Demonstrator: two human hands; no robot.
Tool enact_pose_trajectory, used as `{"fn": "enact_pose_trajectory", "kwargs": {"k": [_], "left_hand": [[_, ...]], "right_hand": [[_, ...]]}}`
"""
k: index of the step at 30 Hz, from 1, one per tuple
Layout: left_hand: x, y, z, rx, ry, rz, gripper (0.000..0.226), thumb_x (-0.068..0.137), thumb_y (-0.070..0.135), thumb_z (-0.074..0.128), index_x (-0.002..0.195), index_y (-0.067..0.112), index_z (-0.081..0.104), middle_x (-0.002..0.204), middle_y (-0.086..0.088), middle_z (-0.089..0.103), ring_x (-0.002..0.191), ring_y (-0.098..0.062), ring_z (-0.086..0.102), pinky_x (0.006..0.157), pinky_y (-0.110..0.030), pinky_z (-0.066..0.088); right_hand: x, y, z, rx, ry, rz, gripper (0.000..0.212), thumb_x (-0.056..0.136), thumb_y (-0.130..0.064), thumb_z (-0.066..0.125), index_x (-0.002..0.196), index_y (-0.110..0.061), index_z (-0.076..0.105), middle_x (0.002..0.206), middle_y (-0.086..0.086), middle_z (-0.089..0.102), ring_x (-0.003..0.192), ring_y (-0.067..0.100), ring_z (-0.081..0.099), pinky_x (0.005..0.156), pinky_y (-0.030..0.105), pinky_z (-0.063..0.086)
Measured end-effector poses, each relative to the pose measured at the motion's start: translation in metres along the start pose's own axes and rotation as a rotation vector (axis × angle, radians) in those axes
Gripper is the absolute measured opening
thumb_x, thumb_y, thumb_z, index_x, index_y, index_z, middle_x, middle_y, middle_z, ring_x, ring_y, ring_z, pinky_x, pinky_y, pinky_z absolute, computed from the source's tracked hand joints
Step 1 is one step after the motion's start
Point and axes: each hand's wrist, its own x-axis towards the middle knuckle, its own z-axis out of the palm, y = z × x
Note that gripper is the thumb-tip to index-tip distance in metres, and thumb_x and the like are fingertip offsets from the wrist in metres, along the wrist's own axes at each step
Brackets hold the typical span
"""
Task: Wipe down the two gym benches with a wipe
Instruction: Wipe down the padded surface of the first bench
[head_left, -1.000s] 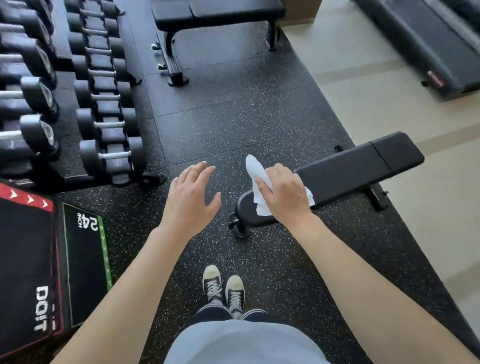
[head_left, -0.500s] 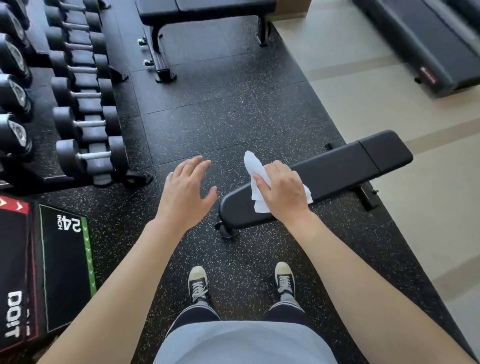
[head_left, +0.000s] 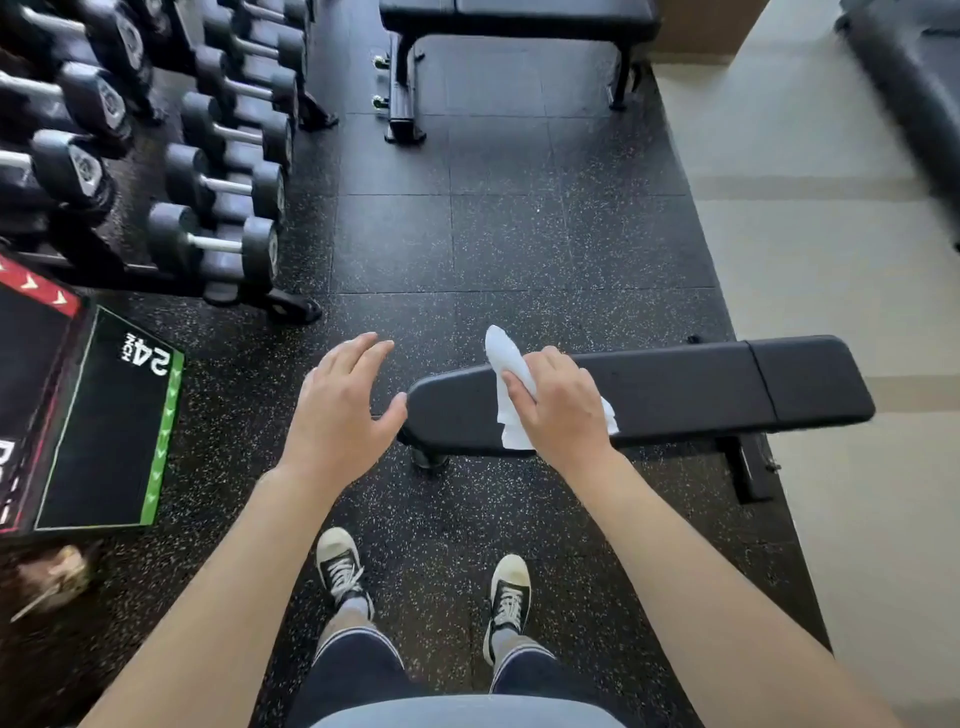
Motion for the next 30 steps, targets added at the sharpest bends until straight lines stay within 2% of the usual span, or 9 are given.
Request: {"fn": "enact_pose_trajectory", "kwargs": {"k": [9,14,23,30], "left_hand": [[0.0,-0.032,0.066,-0.041,-0.01,-0.068,0.062,0.095,0.027,0.072,0.152,0.009,0.052,0.16,-0.008,0.047,0.15,-0.028,0.039,0.123,-0.053,0.034],[0.027,-0.075,0.137,-0.075,-0.026,-0.032,0.062,0.094,0.029,0.072,0.151,0.011,0.053,0.159,-0.006,0.048,0.15,-0.026,0.041,0.122,-0.052,0.035],[0.043,-0.184,0.291,-0.114,-0.013,-0.082,0.061,0.095,0.03,0.07,0.15,0.012,0.053,0.157,-0.006,0.049,0.148,-0.027,0.042,0.122,-0.053,0.036],[0.052,-0.242,0.384,-0.173,0.002,-0.097,0.065,0.095,0.032,0.072,0.153,0.015,0.049,0.16,-0.001,0.045,0.151,-0.024,0.037,0.123,-0.054,0.034]], "right_hand": [[-0.002,0.02,0.063,0.129,-0.072,-0.007,0.024,0.101,-0.041,0.057,0.103,-0.017,0.061,0.09,-0.005,0.06,0.075,0.017,0.053,0.072,0.042,0.047],[0.005,0.029,0.144,0.168,-0.056,0.006,0.023,0.101,-0.038,0.06,0.102,-0.015,0.064,0.089,-0.003,0.061,0.076,0.019,0.055,0.07,0.045,0.048],[0.015,0.054,0.304,0.178,-0.022,-0.01,0.022,0.1,-0.034,0.063,0.101,-0.014,0.072,0.083,0.0,0.056,0.075,0.023,0.053,0.067,0.049,0.047],[0.015,0.088,0.384,0.159,0.075,-0.036,0.019,0.097,-0.036,0.067,0.099,-0.019,0.077,0.078,-0.003,0.051,0.071,0.02,0.051,0.063,0.046,0.047]]}}
